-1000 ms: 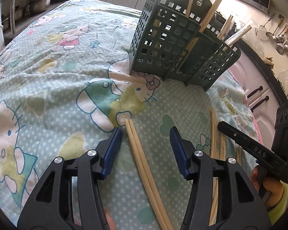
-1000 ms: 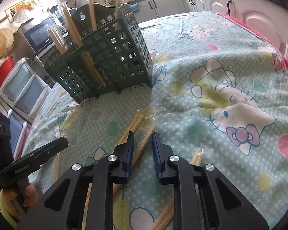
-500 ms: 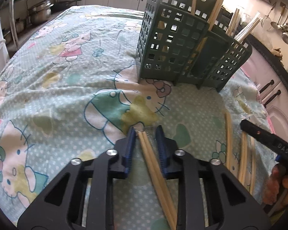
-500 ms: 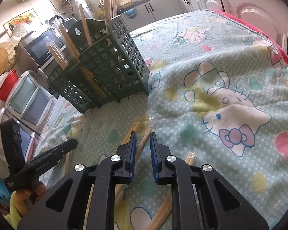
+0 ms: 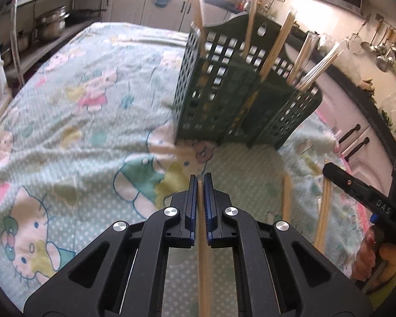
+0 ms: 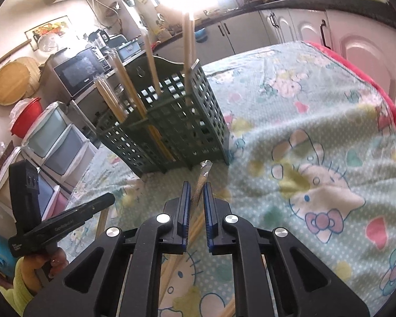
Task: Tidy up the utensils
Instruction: 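Lift both held chopsticks upright and carry them over the green basket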
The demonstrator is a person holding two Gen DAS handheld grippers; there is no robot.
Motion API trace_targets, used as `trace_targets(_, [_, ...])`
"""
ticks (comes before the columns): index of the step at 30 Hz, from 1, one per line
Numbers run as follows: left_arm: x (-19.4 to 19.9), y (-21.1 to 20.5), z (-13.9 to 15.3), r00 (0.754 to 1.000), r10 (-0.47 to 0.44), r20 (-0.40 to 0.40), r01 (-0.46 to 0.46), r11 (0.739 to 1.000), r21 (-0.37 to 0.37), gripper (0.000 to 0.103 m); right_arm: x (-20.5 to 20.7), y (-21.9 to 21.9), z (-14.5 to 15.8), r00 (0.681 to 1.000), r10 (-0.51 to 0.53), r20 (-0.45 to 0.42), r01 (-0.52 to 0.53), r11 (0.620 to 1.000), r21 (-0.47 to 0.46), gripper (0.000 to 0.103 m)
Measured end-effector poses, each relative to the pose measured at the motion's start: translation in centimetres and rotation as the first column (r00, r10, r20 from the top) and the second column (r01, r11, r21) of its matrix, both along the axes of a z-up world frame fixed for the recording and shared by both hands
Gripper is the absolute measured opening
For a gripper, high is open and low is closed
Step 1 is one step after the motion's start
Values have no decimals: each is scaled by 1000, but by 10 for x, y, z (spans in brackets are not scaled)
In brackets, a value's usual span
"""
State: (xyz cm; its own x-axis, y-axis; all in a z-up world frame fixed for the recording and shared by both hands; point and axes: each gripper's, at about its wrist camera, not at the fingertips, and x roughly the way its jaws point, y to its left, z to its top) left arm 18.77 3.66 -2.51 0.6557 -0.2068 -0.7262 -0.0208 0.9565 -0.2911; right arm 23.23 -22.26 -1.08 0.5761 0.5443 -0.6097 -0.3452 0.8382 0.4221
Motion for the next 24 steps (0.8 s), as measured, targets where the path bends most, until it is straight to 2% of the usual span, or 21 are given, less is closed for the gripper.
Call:
trace_targets(12, [2, -12, 48, 992, -30, 120, 29, 1000, 11, 2, -4, 8, 37, 995, 28, 94, -27, 1000, -2, 7])
trace_targets(24, [5, -8, 90, 971, -18, 238, 17, 1000, 3, 2, -11, 20, 83, 975, 38, 219, -39, 999, -2, 5])
